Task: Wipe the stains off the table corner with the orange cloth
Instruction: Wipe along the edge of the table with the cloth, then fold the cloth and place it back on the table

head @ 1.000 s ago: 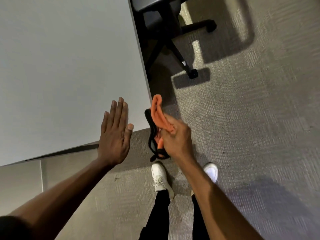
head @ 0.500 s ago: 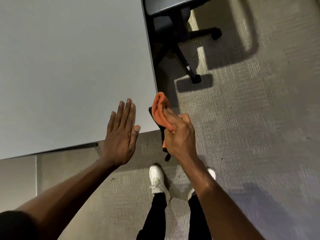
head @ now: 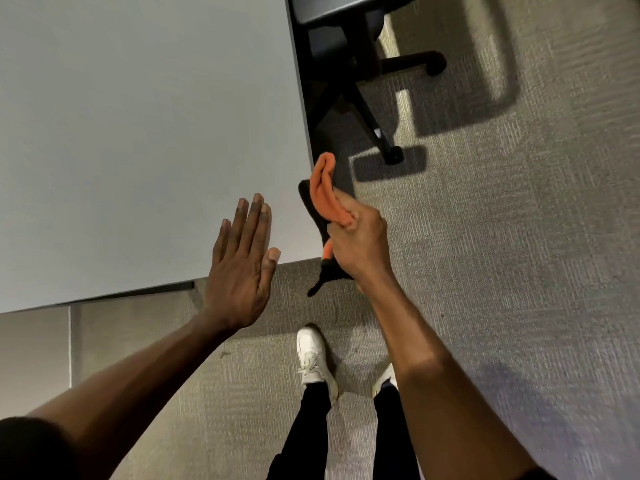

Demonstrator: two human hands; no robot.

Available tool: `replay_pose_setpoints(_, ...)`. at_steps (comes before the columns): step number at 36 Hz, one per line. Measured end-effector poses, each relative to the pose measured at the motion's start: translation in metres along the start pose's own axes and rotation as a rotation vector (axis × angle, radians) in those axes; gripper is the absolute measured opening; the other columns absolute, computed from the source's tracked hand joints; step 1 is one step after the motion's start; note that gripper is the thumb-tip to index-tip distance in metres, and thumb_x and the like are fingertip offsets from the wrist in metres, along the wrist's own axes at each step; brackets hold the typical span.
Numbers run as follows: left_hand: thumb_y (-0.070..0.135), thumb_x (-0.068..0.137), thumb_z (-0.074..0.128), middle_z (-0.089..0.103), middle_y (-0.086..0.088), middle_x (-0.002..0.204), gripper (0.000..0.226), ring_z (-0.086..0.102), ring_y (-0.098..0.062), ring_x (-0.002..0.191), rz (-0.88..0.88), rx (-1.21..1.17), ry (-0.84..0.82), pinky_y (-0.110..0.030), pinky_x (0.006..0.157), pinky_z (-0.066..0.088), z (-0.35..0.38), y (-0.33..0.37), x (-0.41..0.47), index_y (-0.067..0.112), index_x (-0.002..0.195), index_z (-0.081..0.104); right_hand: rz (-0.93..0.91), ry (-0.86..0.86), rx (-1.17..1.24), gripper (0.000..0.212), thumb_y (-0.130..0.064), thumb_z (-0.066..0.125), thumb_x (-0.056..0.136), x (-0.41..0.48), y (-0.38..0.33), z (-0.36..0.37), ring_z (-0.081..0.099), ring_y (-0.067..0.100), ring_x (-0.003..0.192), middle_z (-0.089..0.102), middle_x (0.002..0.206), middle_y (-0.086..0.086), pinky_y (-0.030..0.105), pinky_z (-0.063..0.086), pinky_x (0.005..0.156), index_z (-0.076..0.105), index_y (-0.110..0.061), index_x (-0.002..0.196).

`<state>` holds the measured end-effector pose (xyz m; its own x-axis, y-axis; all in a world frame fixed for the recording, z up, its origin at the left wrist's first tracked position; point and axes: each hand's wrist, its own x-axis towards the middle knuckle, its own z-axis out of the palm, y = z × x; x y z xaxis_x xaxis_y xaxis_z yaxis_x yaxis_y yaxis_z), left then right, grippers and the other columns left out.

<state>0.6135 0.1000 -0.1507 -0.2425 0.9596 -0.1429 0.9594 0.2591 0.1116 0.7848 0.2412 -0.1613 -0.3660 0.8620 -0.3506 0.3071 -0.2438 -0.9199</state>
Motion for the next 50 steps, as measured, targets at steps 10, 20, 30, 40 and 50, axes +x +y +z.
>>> replay_pose_setpoints(10,0.039,0.119,0.018,-0.007,-0.002,0.19,0.068,-0.004,-0.025,0.177,0.001,0.003,-0.009,-0.059,0.142,0.011,0.0,-0.001,0.001,0.014,0.181,0.002,-0.03,0.049,-0.109,0.063,0.007,0.061,0.093,-0.032,0.003,0.004,0.066,0.031,0.1,0.079,0.112,0.006,0.049,0.063,0.084,0.065,-0.028,0.145)
replay_pose_setpoints(20,0.036,0.12,0.024,-0.01,0.0,0.19,0.069,-0.009,-0.023,0.177,0.008,-0.017,-0.007,-0.057,0.142,0.007,0.002,-0.004,0.0,0.015,0.181,0.0,-0.083,-0.011,-0.151,0.064,0.01,0.051,0.092,0.061,-0.032,0.005,0.07,0.017,0.075,0.075,0.087,-0.007,0.019,0.046,0.054,0.072,-0.03,0.137)
replay_pose_setpoints(30,0.041,0.12,0.02,-0.017,0.0,0.189,0.07,-0.014,-0.022,0.176,0.044,-0.022,-0.053,-0.054,0.143,0.001,-0.002,-0.01,-0.001,0.016,0.18,-0.006,-0.008,-0.027,-0.187,0.065,0.008,0.061,0.09,-0.039,-0.006,-0.009,0.072,0.022,0.076,0.081,0.096,0.0,0.038,0.063,0.07,0.067,-0.031,0.142)
replay_pose_setpoints(40,0.063,0.114,0.028,-0.001,-0.005,0.188,0.079,-0.005,-0.024,0.176,-0.077,-0.389,-0.241,-0.045,0.141,0.0,-0.039,-0.001,0.007,0.016,0.178,0.026,-0.035,-0.111,-0.175,0.065,0.0,0.068,0.091,-0.107,-0.036,-0.033,0.077,0.011,0.103,0.076,0.126,-0.006,0.027,0.065,0.085,0.065,-0.042,0.141)
replay_pose_setpoints(50,0.033,0.119,0.051,0.082,-0.022,0.112,0.047,0.077,-0.037,0.106,-0.491,-1.38,-0.215,-0.044,0.095,0.061,-0.153,0.008,-0.05,-0.002,0.111,0.081,-0.481,-0.075,-0.286,0.057,-0.011,0.064,0.085,-0.164,-0.132,0.002,0.067,0.008,0.117,0.073,0.135,-0.012,0.036,0.059,0.096,0.071,-0.025,0.139)
